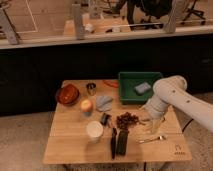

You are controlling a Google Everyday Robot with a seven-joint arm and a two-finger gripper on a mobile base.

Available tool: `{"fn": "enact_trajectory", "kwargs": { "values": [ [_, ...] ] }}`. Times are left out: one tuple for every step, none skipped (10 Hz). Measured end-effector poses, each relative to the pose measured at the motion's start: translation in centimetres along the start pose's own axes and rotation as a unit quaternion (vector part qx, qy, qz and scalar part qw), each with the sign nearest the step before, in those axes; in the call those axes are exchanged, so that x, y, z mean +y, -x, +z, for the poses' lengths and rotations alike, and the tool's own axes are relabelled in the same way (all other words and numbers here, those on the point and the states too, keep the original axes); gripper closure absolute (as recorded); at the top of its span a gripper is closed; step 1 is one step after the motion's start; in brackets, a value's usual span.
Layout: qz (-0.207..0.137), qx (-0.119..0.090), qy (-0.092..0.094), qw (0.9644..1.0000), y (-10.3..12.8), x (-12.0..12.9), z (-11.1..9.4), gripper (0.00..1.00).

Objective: Wipe table surface with eraser

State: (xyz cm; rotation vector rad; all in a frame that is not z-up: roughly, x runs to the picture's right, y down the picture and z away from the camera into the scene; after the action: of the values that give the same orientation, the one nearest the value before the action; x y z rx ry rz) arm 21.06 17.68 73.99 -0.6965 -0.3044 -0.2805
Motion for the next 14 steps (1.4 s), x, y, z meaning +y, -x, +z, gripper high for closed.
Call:
{"fn": "enact_trajectory", "kwargs": {
  "values": [
    [-0.018, -0.011, 0.005, 0.9998, 0.5, 0.1, 0.7, 0.2],
    [-0.026, -0.017, 0.007, 0.9995, 0.8, 0.1, 1.0, 0.2],
    [-0.027, -0.017, 0.007, 0.9995, 0.8, 0.1, 1.0, 0.2],
    [-0.029, -0.022, 0.0, 0.9993, 0.8, 0.3, 0.9, 0.2],
    [-0.051, -0.026, -0.015, 0.9982, 1.3, 0.4, 1.1, 0.2],
    [-0.067, -0.025, -0.023, 0.9971, 1.9, 0.4, 1.3, 0.2],
    [-0.1, -0.021, -0.036, 0.9941, 3.5, 0.2, 1.9, 0.2],
    [-0.13, -0.014, -0.043, 0.9904, 4.8, 0.0, 2.4, 0.2],
    [-0.152, -0.002, -0.045, 0.9874, 5.6, 0.1, 2.8, 0.2],
    [-0.166, 0.01, -0.044, 0.9852, 6.2, 0.2, 3.2, 0.2],
    [-0.178, 0.022, -0.041, 0.983, 6.6, 0.3, 3.7, 0.2],
    [-0.189, 0.028, -0.037, 0.9809, 6.9, 0.4, 4.2, 0.2],
    [-0.197, 0.031, -0.034, 0.9793, 7.0, 0.5, 4.5, 0.2],
    [-0.209, 0.036, -0.029, 0.9769, 7.1, 0.9, 5.0, 0.2]
  ]
}}
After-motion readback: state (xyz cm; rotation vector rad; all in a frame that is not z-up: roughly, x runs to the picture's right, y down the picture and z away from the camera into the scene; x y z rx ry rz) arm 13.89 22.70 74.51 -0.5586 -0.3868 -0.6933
